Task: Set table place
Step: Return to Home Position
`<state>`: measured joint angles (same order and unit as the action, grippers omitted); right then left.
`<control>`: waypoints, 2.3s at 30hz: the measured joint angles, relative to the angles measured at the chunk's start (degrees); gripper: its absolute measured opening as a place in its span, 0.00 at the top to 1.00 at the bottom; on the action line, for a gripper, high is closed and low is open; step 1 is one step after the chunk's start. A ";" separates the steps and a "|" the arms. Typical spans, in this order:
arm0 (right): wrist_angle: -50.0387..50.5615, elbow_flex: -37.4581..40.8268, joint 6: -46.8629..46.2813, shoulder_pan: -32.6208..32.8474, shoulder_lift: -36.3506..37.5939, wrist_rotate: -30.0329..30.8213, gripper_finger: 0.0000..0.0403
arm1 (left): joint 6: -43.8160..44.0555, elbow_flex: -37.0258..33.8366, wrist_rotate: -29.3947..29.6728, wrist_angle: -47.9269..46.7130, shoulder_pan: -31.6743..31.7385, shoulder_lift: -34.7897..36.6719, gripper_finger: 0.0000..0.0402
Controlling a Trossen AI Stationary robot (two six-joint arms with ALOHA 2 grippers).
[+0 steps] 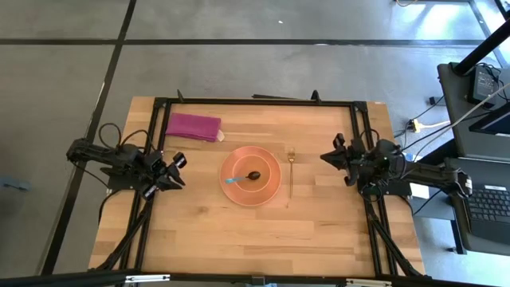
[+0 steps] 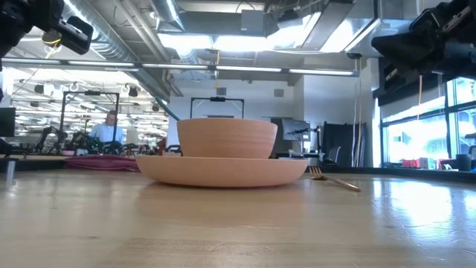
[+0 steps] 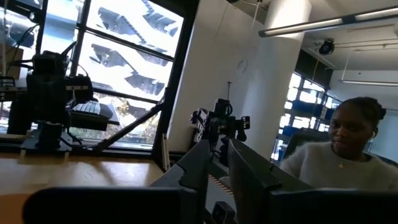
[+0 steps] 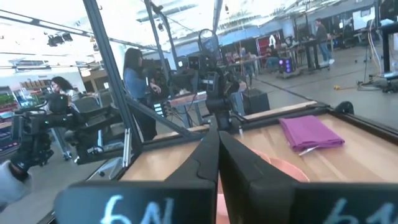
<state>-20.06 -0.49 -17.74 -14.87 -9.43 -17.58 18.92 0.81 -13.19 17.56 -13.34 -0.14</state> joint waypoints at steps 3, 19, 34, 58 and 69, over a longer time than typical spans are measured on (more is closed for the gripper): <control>2.36 0.00 0.06 0.00 2.23 -0.02 0.97 | -0.10 -0.01 0.00 0.02 0.00 0.00 0.85; 3.77 -0.02 -1.32 0.02 5.39 -0.02 0.97 | -2.84 0.01 0.40 -1.38 0.00 0.00 0.82; 3.72 -0.02 -1.56 0.02 5.39 0.00 0.97 | -2.86 0.01 0.44 -1.40 0.00 0.00 0.89; 3.70 -0.04 -1.53 0.02 5.39 0.02 0.97 | -2.89 0.01 0.46 -1.40 0.00 0.00 0.98; 3.69 -0.04 -1.57 0.02 5.37 0.02 0.97 | -2.89 0.01 0.44 -1.40 0.00 0.00 0.98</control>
<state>-16.37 -0.54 -19.31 -14.85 -4.05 -17.56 16.03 0.82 -12.75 16.16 -13.34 -0.14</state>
